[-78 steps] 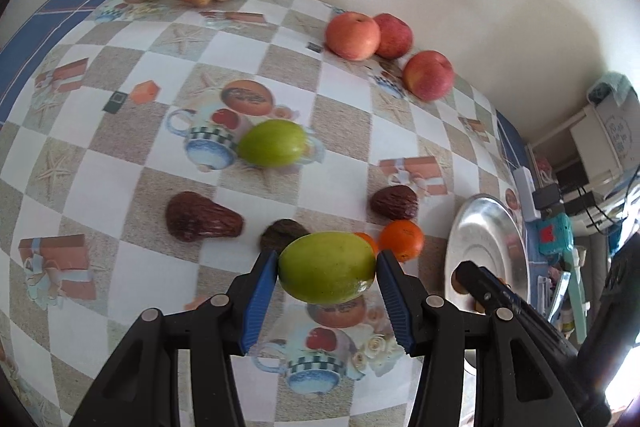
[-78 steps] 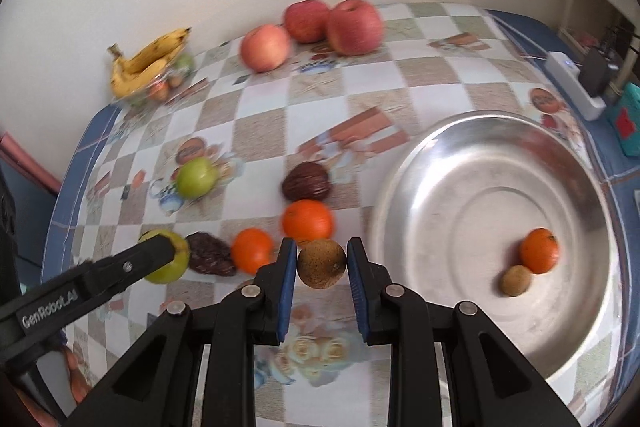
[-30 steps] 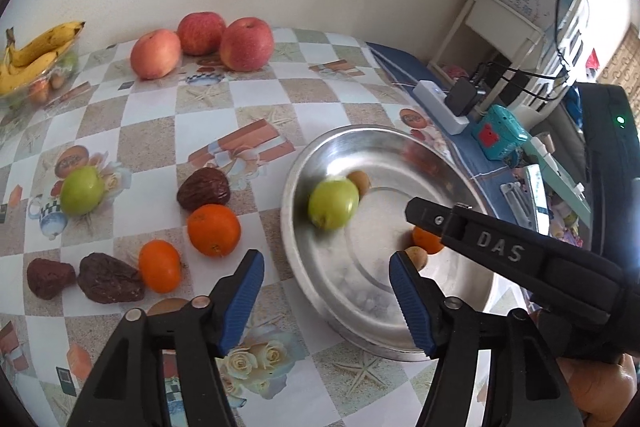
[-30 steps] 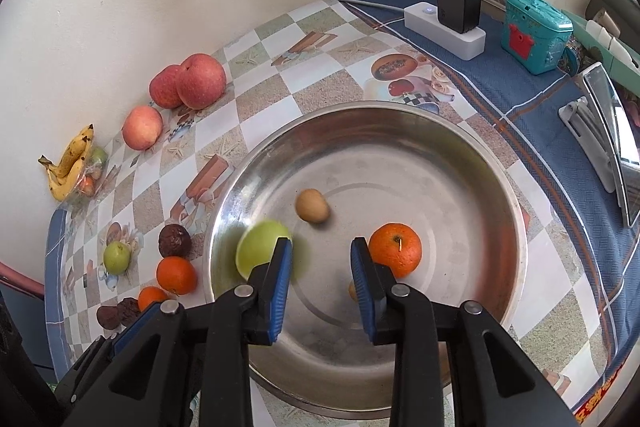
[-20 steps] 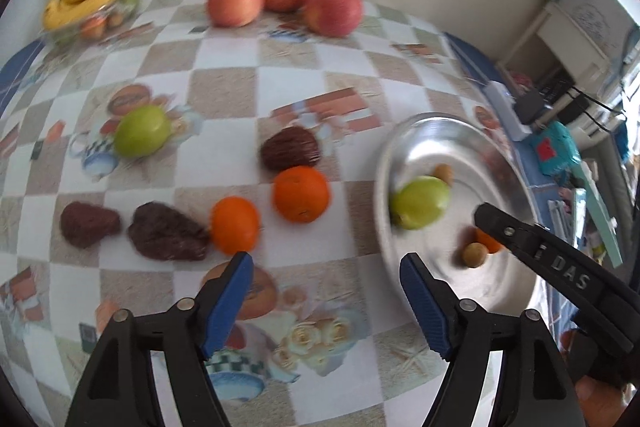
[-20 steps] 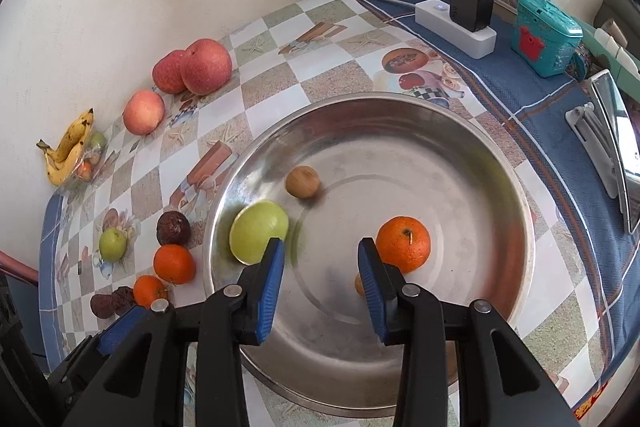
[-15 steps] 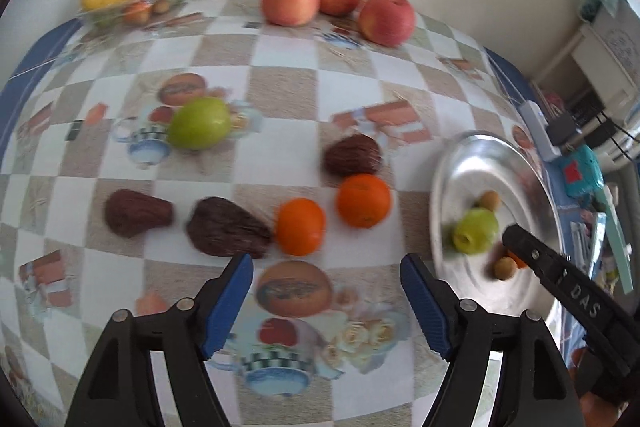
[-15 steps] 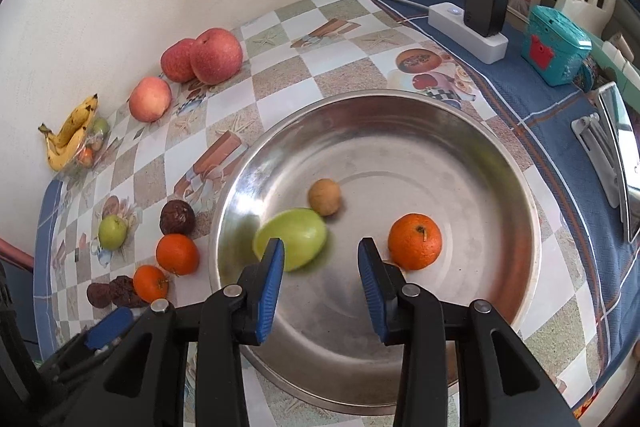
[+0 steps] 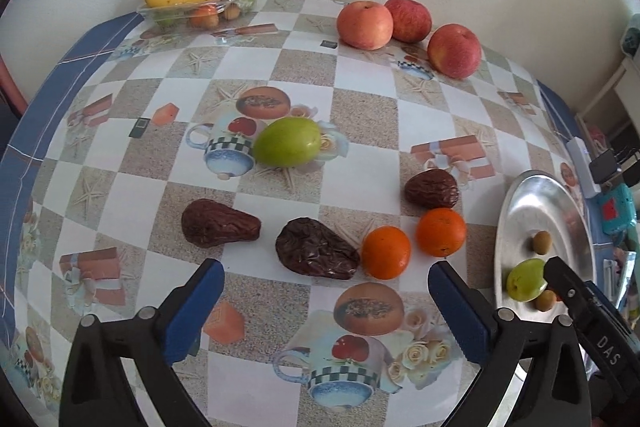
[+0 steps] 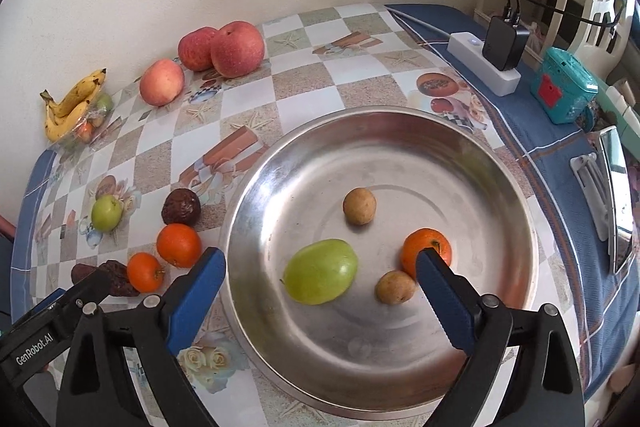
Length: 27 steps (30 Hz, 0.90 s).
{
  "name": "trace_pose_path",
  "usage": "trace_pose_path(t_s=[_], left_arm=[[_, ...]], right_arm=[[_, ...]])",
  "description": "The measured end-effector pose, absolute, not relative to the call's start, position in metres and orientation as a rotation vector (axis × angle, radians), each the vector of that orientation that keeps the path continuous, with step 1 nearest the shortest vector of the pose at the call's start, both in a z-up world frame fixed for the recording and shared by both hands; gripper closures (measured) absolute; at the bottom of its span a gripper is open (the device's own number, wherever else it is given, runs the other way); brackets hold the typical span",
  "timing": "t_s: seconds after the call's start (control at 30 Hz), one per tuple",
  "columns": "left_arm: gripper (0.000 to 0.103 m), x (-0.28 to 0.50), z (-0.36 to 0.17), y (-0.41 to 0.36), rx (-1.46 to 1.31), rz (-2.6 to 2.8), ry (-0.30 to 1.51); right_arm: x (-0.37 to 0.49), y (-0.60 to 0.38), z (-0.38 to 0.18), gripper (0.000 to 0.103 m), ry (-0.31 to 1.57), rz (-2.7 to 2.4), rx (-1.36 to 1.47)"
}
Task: Organize fruits
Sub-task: 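Move both open tools back toward the dates and oranges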
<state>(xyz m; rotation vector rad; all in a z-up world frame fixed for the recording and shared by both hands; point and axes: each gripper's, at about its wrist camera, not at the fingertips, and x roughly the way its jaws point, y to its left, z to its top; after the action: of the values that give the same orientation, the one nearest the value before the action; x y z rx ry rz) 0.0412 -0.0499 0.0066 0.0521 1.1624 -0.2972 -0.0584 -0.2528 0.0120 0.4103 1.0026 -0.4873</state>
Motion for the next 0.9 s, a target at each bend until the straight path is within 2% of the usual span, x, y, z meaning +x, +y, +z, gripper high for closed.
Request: trace_pose_path(t_s=[0.47,0.9], left_arm=[[0.0,0.04,0.006,-0.05,0.109,-0.292,1.157],[0.0,0.05,0.015,-0.035,0.066,-0.298,1.153]], right_arm=[[-0.054,-0.233,0.017,0.007,0.919,-0.397,0.286],[-0.05,-0.227,0.003,0.006,0.98,-0.397,0.31]])
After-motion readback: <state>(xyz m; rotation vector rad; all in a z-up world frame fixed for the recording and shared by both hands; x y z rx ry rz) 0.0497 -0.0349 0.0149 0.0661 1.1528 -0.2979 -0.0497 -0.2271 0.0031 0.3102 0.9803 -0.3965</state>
